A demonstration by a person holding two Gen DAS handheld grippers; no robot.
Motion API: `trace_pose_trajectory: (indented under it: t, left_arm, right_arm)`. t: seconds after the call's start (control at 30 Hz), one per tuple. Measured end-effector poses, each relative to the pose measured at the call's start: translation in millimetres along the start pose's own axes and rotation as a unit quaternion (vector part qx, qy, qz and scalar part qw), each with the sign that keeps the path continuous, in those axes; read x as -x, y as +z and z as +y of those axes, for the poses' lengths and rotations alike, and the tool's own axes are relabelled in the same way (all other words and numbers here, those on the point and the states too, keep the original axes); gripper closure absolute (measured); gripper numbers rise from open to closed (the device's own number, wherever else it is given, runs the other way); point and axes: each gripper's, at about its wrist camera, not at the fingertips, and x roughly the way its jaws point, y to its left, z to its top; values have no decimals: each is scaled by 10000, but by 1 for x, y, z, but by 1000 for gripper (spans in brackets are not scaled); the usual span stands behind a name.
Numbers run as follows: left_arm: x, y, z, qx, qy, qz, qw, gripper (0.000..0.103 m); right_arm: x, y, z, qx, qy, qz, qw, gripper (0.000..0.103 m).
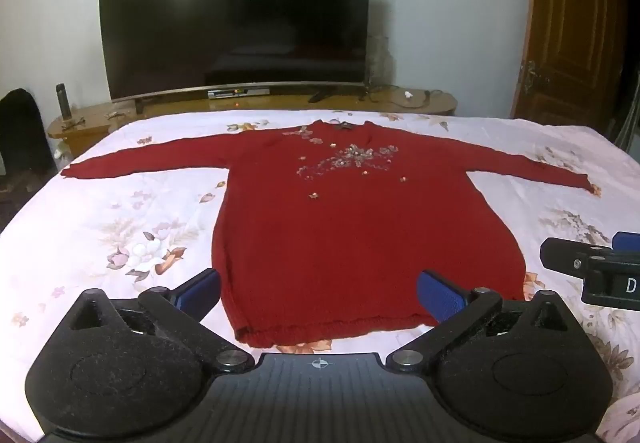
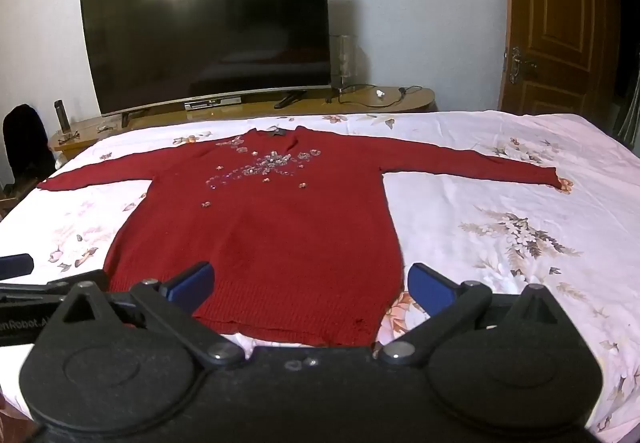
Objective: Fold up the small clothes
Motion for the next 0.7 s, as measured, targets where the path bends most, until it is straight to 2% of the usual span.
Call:
trace_pose_trajectory:
  t: [0.3, 0.7]
  left_arm:
    - [-2, 1, -8, -43, -6, 92, 9999, 0]
    - [-2, 0, 1, 87, -60, 84, 9999, 0]
  right_arm:
    - [1, 0, -1, -11, 17, -27, 10000, 0]
    - [0, -5, 1, 15, 0, -33, 10000, 0]
